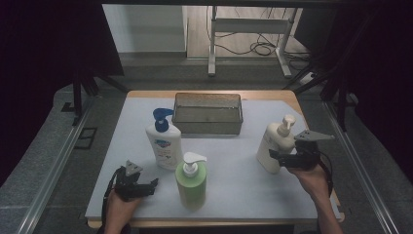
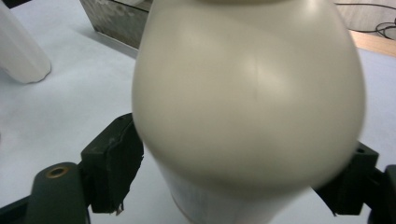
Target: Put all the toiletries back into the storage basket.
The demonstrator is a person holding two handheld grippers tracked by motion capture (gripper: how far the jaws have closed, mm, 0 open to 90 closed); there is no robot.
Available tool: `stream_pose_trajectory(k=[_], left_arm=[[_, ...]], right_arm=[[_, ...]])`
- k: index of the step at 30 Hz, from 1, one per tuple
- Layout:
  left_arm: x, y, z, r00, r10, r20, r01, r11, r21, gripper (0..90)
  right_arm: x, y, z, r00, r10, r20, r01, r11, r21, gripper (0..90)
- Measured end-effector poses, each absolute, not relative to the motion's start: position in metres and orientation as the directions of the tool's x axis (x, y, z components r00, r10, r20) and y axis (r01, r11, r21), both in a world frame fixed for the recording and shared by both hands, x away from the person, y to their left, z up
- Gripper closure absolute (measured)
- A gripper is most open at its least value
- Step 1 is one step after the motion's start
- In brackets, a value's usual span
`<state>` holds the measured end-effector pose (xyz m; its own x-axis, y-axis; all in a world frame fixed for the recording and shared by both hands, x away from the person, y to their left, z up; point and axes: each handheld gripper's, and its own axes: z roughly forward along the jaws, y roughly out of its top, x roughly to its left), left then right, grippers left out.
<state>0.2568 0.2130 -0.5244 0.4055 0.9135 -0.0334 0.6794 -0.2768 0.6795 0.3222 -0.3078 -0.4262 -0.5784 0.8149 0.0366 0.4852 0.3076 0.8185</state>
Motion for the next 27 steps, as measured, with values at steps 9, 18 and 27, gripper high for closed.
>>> stream_pose_trajectory(k=[9,18,27], left_arm=[[0.257,0.213,-0.524,0.406,0.913,-0.033,0.679,-0.277,0.680,11.9],[0.257,0.213,-0.524,0.406,0.913,-0.032,0.679,-0.279,0.679,11.9],[0.257,0.213,-0.524,0.407,0.913,-0.031,0.679,-0.280,0.679,11.9]], right_arm=[[0.331,-0.300,-0.425,-0.559,0.829,0.004,0.477,0.318,0.819,32.5],[0.330,-0.296,-0.422,-0.533,0.846,-0.020,0.492,0.329,0.806,37.9],[0.331,-0.296,-0.418,-0.534,0.845,-0.004,0.499,0.319,0.805,38.5]])
